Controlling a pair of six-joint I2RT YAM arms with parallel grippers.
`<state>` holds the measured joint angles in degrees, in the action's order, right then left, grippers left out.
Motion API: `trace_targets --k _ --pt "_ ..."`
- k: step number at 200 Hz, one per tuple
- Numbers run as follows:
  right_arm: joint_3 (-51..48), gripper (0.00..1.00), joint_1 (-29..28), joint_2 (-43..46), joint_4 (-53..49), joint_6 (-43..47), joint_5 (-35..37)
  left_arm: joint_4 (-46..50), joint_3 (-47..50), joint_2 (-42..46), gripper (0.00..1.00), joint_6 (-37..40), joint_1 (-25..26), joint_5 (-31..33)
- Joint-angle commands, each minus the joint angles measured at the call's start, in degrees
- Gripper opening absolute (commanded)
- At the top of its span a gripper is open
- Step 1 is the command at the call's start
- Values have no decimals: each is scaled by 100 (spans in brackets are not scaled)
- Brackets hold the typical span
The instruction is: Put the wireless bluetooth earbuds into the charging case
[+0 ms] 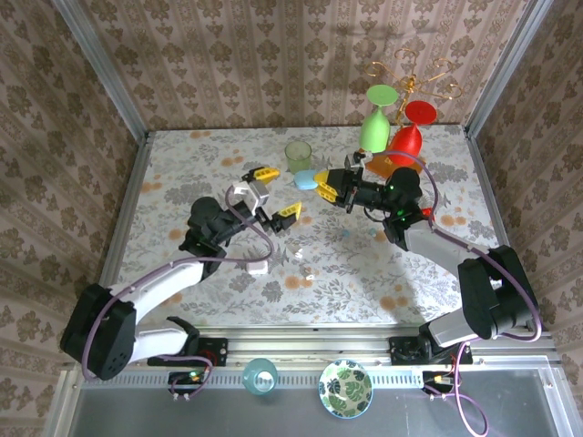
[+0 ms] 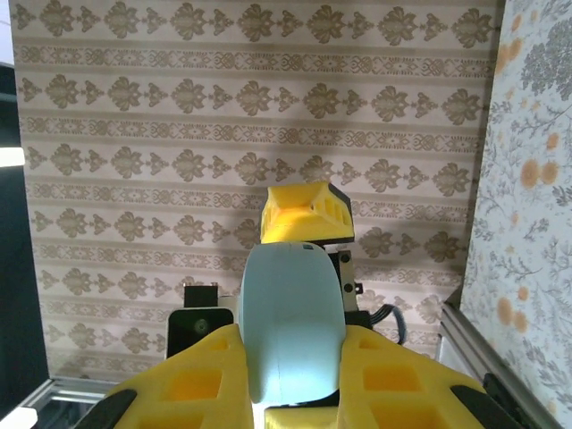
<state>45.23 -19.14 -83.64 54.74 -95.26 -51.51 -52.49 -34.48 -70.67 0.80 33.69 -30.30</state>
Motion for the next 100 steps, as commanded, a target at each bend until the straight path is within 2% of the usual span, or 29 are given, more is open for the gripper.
trace_targets --k 1,16,46,100 --pt "157 8 -3 136 342 -375 -51 -794 -235 -320 87 -392 -21 -477" --pt "160 8 -10 141 409 -473 -80 -967 -337 -534 81 -468 -28 -616" --pt "178 7 -5 138 397 -474 -148 -1116 -563 -869 75 -640 -39 -1026" --pt "159 5 -13 103 538 -570 -193 -1194 -736 -1088 62 -790 -73 -1298"
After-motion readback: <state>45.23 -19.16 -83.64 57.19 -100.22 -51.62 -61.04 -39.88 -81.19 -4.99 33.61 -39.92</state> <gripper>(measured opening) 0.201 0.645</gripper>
